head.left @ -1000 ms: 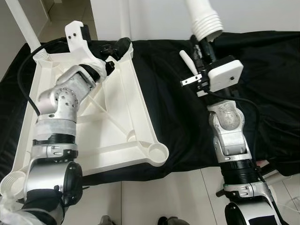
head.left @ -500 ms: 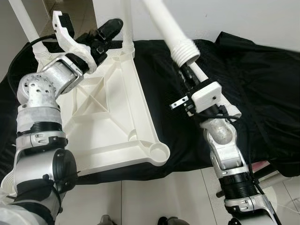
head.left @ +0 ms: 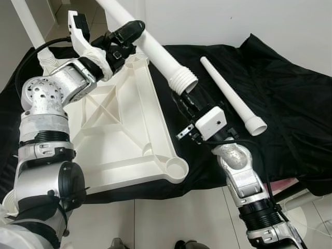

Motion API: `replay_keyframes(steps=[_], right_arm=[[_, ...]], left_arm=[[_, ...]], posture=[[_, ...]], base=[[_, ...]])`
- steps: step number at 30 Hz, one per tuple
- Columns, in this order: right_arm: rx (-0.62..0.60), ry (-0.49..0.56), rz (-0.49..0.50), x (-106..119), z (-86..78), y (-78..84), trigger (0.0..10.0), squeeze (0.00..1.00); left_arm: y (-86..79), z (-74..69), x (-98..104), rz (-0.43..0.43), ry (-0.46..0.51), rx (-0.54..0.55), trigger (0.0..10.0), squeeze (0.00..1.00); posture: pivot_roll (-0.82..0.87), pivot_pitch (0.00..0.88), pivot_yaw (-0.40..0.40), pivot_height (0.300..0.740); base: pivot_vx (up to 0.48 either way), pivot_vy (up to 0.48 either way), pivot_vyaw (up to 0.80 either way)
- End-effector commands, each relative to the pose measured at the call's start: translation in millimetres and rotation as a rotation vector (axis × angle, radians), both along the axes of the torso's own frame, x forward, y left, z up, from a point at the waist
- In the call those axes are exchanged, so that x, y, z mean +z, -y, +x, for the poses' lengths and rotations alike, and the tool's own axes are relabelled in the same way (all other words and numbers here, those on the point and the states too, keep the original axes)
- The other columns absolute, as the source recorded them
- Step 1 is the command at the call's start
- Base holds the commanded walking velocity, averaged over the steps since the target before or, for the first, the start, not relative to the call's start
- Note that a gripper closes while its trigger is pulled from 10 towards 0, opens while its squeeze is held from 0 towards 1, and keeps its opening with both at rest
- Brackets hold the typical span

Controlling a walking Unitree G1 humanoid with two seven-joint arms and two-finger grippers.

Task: Building children table

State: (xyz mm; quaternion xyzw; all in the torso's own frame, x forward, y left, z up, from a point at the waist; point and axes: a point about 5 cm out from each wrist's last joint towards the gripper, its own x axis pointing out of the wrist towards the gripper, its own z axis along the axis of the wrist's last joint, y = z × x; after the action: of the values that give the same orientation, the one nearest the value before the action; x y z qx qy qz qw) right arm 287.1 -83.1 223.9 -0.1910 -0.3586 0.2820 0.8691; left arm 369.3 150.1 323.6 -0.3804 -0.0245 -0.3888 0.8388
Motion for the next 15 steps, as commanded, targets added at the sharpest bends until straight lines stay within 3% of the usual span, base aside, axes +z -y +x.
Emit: replay_keyframes(steps=[1, 5, 11, 15], right_arm=[[0.024, 0.005, -0.023, -1.9, -3.8, -2.8, 10.0, 0.0], [0.032, 0.009, -0.037, -3.3, -5.4, -3.7, 10.0, 0.0], [0.041, 0.041, -0.112, -11.7, -12.6, -4.7, 10.0, 0.0], [0.03, 0.032, -0.136, -19.0, -15.3, -2.5, 10.0, 0.0]], left_arm=[[6.0, -4.7, 3.4, -0.039, 0.128, -0.166, 10.0, 0.0], [5.6, -0.2, 1.8, -0.039, 0.098, -0.144, 10.0, 0.0], [-1.9, 18.1, -2.4, -0.03, -0.019, -0.01, 10.0, 0.0], [-18.2, 26.6, -2.6, -0.073, -0.094, 0.083, 10.0, 0.0]], posture=[[-0.05, 0.098, 0.013, 0.74], [-0.05, 0.098, 0.015, 0.74], [-0.05, 0.1, 0.02, 0.74], [-0.06, 0.103, 0.024, 0.74]], base=[[0.0, 0.0, 0.0], [0.0, 0.0, 0.0], [0.0, 0.0, 0.0], [0.0, 0.0, 0.0]])
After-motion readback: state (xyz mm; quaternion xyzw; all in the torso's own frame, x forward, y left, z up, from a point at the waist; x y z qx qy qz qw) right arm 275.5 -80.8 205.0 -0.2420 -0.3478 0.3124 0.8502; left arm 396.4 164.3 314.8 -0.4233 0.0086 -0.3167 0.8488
